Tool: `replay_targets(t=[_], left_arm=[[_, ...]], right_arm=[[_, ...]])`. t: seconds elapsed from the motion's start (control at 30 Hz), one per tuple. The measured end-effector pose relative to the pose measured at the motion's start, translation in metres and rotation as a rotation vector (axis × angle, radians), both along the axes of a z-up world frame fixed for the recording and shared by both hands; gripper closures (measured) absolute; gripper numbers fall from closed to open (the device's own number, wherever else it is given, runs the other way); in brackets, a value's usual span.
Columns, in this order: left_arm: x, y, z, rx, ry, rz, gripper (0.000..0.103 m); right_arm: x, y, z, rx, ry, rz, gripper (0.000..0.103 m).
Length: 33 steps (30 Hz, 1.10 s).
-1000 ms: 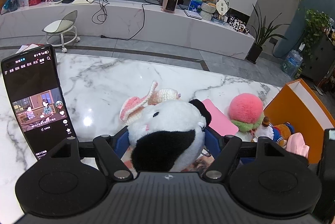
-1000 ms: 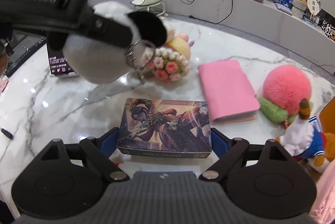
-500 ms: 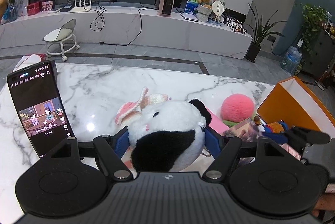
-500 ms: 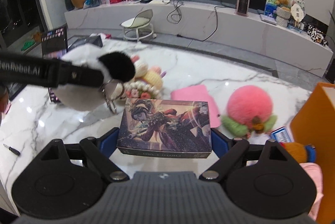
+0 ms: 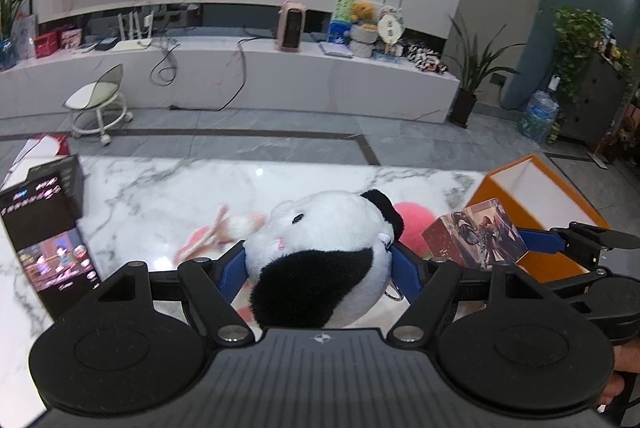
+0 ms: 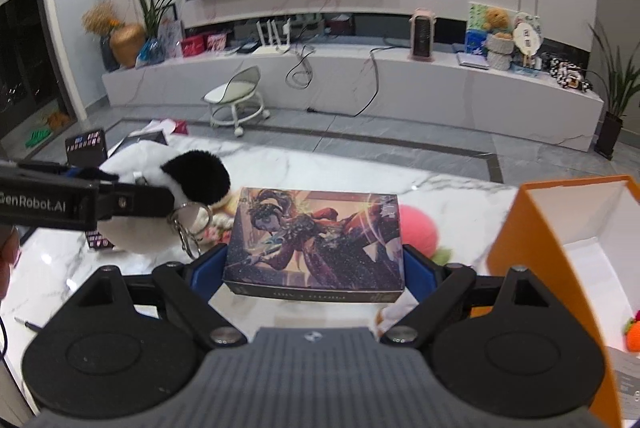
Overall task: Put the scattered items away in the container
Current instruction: 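Carry the panda plush and the picture box toward the orange box with both tools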
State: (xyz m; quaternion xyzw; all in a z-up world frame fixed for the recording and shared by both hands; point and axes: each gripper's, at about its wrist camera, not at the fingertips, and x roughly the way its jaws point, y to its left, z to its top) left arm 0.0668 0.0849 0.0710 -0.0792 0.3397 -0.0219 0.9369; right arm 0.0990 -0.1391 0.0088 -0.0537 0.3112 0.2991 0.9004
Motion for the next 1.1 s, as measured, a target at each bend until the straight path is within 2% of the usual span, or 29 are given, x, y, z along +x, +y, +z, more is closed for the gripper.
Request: replay_targets(t=[0.27, 0.63, 1.1], left_arm=[[0.016, -0.040, 0.015, -0.024, -0.048, -0.057, 0.017], [0.044, -0.095, 0.013, -0.052, -0.061, -0.152, 0.017], [0.065, -0.159, 0.009, -0.071, -0.076, -0.262, 0.017]], right_arm=[[0.008, -0.040, 0.015, 0.040, -0.019, -0.078, 0.013], [0.014, -0.096, 0.032, 0.075, -0.045, -0.192, 0.013], [0.019, -0.156, 0.037, 0.068, -0.062, -0.287, 0.013]])
